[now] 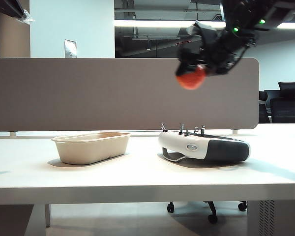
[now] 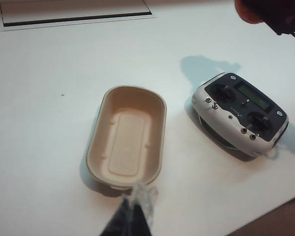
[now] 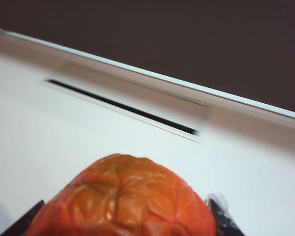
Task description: Pick up the orange and place it into the paper lunchbox.
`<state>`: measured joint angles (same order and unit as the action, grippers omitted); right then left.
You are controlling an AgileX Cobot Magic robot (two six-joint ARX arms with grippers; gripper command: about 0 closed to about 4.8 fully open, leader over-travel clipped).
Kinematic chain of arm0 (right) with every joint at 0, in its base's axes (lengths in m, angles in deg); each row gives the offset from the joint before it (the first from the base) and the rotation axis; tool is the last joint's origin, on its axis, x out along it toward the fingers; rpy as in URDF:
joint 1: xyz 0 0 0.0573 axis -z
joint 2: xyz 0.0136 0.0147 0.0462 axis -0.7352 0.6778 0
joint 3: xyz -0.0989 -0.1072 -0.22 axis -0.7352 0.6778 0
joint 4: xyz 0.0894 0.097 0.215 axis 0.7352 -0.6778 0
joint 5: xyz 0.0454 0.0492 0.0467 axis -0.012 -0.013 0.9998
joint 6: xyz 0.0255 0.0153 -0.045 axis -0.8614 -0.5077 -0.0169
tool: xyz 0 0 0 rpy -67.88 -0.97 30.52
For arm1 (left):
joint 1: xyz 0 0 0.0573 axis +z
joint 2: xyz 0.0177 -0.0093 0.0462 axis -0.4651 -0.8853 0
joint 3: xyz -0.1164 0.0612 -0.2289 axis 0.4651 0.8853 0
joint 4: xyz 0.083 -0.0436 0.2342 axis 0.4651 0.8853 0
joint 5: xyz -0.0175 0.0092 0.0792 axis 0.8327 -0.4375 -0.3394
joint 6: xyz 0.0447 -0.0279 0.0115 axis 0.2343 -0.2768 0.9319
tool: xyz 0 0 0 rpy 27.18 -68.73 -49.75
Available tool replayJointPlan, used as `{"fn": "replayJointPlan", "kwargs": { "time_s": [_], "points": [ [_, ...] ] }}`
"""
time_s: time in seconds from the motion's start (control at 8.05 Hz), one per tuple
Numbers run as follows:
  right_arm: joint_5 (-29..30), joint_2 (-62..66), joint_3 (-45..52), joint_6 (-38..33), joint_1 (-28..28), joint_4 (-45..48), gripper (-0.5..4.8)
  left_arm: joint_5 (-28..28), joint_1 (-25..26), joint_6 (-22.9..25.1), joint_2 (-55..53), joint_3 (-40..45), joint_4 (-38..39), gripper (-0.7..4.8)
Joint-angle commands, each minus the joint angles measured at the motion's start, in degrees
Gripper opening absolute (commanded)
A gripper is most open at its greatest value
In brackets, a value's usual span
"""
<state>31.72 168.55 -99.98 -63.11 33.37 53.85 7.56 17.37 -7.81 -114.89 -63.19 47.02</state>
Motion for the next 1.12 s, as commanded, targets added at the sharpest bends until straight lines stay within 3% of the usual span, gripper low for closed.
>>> {"fn": "replayJointPlan", "kwargs": {
  "time_s": [0.12,0.5,1.12],
  "points": [
    [0.61,-0.57,-0.35,-0.13,-13.20,3.78,2.20,1.40,-0.04,0.87,0.22,-0.83,1.29,-0.05],
    [0.22,2.99,-0.35,-0.83,-19.96,6.78,2.20,1.44,-0.04,0.87,0.24,-0.83,1.22,-0.05],
    [-1.27,11.69,-0.35,-3.80,-23.85,11.19,2.20,1.42,-0.04,0.87,0.22,-0.79,1.22,-0.06]
  ]
}}
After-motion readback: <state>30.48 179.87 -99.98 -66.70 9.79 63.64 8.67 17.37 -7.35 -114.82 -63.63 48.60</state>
